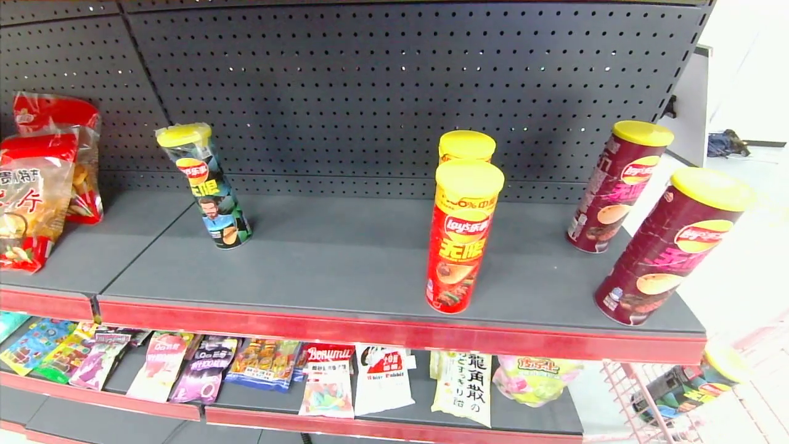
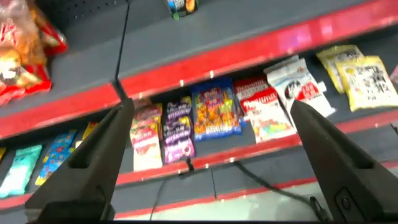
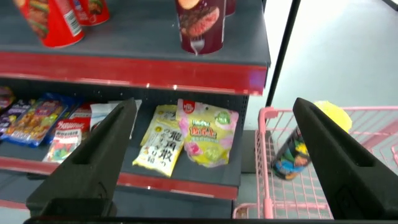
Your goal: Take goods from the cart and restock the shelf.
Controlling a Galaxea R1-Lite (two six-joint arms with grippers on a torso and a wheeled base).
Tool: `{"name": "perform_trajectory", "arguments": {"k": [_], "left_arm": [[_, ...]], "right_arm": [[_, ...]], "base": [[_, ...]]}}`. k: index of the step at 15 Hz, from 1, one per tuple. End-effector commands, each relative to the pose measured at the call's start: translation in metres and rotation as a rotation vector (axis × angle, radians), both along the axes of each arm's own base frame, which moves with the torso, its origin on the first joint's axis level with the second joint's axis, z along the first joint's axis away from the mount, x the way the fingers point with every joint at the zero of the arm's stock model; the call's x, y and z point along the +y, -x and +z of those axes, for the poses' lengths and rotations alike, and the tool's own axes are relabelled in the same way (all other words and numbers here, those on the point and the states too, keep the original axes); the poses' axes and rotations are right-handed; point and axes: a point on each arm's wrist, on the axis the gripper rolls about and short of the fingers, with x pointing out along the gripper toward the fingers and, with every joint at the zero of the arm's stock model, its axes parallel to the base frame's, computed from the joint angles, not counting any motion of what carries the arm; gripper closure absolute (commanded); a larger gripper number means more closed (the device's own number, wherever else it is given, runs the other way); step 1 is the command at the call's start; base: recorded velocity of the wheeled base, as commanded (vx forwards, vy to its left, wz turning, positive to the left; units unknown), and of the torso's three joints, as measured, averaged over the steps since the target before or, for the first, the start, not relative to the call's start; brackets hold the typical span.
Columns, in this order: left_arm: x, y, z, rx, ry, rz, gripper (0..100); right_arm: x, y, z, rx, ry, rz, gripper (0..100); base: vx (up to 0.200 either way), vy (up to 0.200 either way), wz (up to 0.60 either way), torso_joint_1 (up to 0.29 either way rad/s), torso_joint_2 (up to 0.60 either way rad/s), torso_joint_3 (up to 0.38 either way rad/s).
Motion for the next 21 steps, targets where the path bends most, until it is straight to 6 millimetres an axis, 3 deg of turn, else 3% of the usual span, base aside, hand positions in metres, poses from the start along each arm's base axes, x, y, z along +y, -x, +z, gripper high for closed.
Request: {"name": "perform_trajectory", "arguments": {"k": [1,4,14,20,21], "left_arm": [[0.001,0.003,-0.003,-0.013,-0.008,-0.003,0],[0.002,0.005,-0.006,-0.028,-0.007,-0.012,0],[0.005,0.015,-0.031,-0.065,0.002,-0.017,0],[0.006,0.018,-0.046,-0.072,0.000,-0.017,0],[0.007,0.020,-0.056,-0.086,0.004,-0.016,0]], "right_arm": [[0.000,0.000,0.000,0.003,0.000,0.004,0],[0.000,0.000,0.000,0.003,0.002,0.008,0],[0.000,0.000,0.000,0.003,0.005,0.002,0],[0.000,0.000,0.000,0.001,0.005,-0.002,0],[0.000,0.000,0.000,0.001,0.005,-0.013,0]], "base": [[0.000,0.000,0.00,0.000,0.00,0.000],[0.000,0.000,0.00,0.000,0.00,0.000],[0.000,0.000,-0.60,0.007,0.00,0.001],[0.000,0.000,0.00,-0.014,0.04,0.025],[0.000,0.000,0.00,-0.139,0.33,0.193]]}}
